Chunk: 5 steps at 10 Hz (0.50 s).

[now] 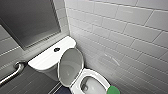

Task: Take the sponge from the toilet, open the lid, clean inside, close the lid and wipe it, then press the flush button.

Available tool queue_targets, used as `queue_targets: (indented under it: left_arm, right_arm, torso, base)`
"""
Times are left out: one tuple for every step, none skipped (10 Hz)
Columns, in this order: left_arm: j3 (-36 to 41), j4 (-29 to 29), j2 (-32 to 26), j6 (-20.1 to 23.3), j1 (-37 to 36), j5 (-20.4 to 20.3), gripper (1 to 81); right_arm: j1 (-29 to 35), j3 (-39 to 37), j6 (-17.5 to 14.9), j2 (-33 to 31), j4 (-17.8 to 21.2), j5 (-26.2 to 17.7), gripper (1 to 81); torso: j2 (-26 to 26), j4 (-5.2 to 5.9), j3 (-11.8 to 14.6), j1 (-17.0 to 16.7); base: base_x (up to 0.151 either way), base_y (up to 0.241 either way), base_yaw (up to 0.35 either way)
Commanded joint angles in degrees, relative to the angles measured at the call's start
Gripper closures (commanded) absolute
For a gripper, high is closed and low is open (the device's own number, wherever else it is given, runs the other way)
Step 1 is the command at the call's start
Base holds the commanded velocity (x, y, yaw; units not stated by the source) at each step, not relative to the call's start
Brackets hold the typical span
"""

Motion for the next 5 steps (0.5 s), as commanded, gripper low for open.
queue_targets:
  left_arm:
    - [0.9,0.1,0.9,0.3,1.8,5.0,1.0]
    - [0.9,0.1,1.0,0.3,1.8,5.0,1.0]
    - [0.9,0.1,1.1,0.3,1.8,5.0,1.0]
    - [0.9,0.1,1.1,0.3,1.8,5.0,1.0]
    - [0.9,0.0,1.2,0.3,1.8,5.0,1.0]
  right_arm:
    - [6.2,11.0,-0.8,-8.5,-3.1,-3.9,81.1]
    - [10.1,12.7,-0.8,-10.1,-2.8,-6.2,81.1]
    - [14.8,12.9,-0.7,-10.4,-2.5,-10.7,81.1]
    - [18.7,11.9,-0.4,-9.1,-2.4,-14.2,81.1]
    - [22.4,9.2,-0.1,-6.7,-2.5,-18.2,81.1]
  torso:
    - [0.0,0.0,0.0,0.0]
    - [0.0,0.0,0.0,0.0]
    - [0.0,0.0,0.0,0.0]
    - [0.0,0.0,0.0,0.0]
    - [0.0,0.0,0.0,0.0]
  base:
    - [0.0,0.0,0.0]
    - [0.0,0.0,0.0]
    - [0.0,0.0,0.0]
    - [0.0,0.0,0.0]
    - [0.0,0.0,0.0]
